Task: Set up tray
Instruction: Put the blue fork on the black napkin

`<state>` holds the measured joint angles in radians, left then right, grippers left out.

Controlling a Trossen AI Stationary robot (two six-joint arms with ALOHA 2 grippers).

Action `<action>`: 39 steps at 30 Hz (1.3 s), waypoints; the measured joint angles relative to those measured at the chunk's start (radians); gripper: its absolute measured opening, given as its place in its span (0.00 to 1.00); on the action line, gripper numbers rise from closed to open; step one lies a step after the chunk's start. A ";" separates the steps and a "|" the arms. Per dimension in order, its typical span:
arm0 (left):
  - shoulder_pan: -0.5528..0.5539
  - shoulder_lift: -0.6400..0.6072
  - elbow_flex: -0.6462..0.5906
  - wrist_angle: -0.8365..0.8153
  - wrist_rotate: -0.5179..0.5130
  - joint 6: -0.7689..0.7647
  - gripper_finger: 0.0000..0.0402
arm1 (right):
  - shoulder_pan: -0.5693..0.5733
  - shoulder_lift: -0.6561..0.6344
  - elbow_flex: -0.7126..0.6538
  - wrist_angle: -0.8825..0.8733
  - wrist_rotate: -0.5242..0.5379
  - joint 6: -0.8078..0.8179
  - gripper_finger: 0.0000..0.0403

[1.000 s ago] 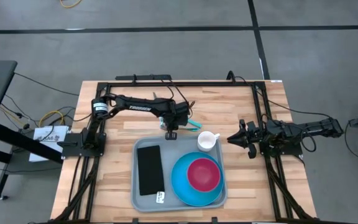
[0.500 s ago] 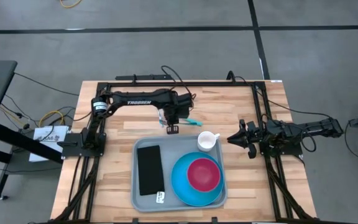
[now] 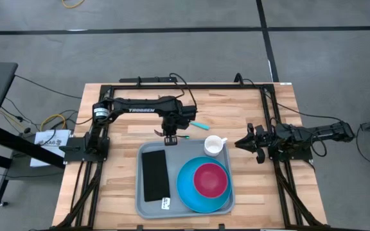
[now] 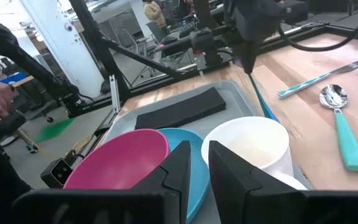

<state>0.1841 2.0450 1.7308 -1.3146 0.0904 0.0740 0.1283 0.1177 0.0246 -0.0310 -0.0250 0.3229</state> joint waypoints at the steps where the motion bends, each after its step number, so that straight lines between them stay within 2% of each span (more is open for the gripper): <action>1: -0.009 -0.004 0.000 0.000 -0.007 -0.007 0.00 | 0.000 0.000 0.000 0.000 0.000 0.000 0.13; 8: -0.043 -0.050 0.000 -0.005 -0.084 -0.072 0.00 | 0.000 0.000 0.000 0.000 0.000 0.000 0.13; 15: -0.050 -0.143 0.000 -0.013 -0.083 -0.102 0.00 | 0.000 0.000 0.000 0.000 0.000 0.000 0.13; 30: -0.180 -0.277 -0.001 -0.063 -0.015 0.070 0.00 | 0.000 0.000 0.000 0.000 0.000 0.000 0.13; 35: -0.246 -0.309 -0.104 -0.062 0.061 0.069 0.00 | 0.000 0.000 0.000 0.000 0.000 0.000 0.13; 39: -0.314 -0.335 -0.224 -0.037 0.052 0.048 0.00 | 0.000 0.000 0.000 0.000 0.000 0.000 0.13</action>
<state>-0.1300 1.7100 1.5072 -1.3511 0.1420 0.1215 0.1280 0.1173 0.0242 -0.0307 -0.0250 0.3225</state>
